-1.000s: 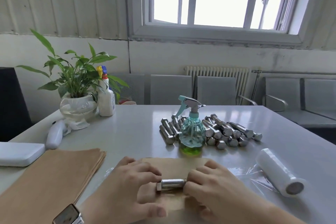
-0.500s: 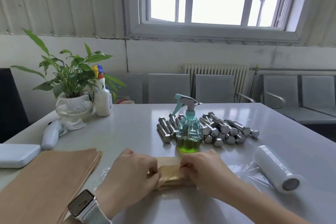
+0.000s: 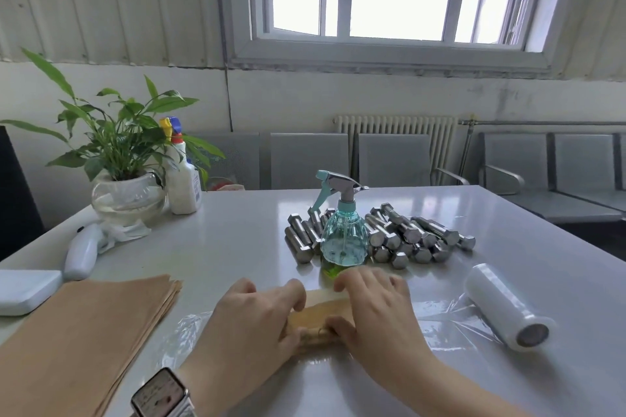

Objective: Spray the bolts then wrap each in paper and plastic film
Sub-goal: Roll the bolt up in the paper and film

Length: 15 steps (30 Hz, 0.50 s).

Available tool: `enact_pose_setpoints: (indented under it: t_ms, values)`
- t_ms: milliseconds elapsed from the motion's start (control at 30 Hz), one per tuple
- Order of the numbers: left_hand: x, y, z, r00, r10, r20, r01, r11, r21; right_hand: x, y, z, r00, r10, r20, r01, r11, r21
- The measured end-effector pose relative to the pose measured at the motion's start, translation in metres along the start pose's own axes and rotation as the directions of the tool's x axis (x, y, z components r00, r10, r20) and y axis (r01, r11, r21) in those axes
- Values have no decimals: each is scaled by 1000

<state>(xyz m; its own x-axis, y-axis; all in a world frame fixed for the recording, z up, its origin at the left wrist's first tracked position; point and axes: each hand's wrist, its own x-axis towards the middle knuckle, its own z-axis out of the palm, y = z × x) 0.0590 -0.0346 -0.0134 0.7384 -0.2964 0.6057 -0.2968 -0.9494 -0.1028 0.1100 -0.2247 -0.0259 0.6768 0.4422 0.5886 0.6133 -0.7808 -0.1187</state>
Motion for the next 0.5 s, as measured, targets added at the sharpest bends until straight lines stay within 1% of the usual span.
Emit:
enact_pose_setpoints:
  t_ms: [67,167,267,333,400,500]
  values:
    - [0,0,2,999,41,13,-41,999,27,1,-2,-5,999,-37,-33,36,998,-47]
    - [-1,-2,4,996,79,43,-81,996,46,-3,0,0,984,-176,-37,171,979,-114]
    - [-1,-2,4,996,72,49,-73,997,9,-6,5,3,979,-205,5,204,974,-97]
    - [-2,-3,4,996,77,35,-76,996,-37,-5,9,-1,981,-174,90,178,983,-49]
    - [-2,-3,4,993,104,48,-101,993,-53,-1,11,-5,961,-140,238,134,990,43]
    - [0,-6,2,987,143,77,-139,989,-56,5,19,-4,930,-136,342,73,979,190]
